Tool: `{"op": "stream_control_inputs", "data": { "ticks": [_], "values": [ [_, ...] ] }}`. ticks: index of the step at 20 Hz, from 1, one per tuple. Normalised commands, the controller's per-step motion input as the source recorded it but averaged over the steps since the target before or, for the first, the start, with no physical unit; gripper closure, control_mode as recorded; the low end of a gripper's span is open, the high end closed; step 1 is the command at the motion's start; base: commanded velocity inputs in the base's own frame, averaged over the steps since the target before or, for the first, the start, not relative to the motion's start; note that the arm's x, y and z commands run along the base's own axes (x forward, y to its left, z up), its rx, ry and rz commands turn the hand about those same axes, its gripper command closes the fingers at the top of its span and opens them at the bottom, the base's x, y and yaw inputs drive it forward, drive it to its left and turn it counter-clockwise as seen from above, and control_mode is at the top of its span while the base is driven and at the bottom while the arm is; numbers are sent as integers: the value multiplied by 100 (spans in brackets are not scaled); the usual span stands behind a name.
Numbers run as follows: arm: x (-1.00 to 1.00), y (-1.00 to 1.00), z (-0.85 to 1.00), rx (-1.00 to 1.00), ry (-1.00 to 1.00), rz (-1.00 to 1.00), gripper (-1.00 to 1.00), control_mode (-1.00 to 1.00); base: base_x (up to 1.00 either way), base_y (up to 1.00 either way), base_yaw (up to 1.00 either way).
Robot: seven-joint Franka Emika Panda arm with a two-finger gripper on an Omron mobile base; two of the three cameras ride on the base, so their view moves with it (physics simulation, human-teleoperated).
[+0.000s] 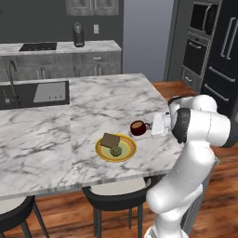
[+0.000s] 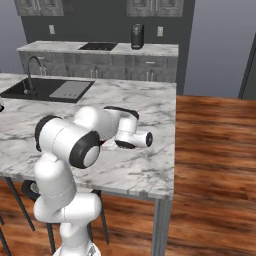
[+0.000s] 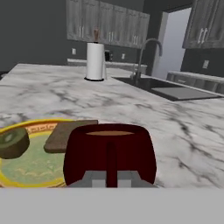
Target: Pick up the brewed coffee from the coffee machine and place it next to the breakfast plate on the dining counter.
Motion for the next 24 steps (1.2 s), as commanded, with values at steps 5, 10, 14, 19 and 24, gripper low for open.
{"op": "stream_control_inputs", "data": {
  "ticks": [5,10,14,19,24],
  "values": [
    [14,-29,-9,1,0,1,100,-100,0,0,0],
    [22,-4,-31,0,0,0,100,-100,0,0,0],
    [27,4,-49,0,0,1,100,-100,0,0,0],
    [28,0,-52,0,0,0,100,-100,0,0,0],
    [33,1,-46,0,0,0,100,-100,0,0,0]
  ]
}}
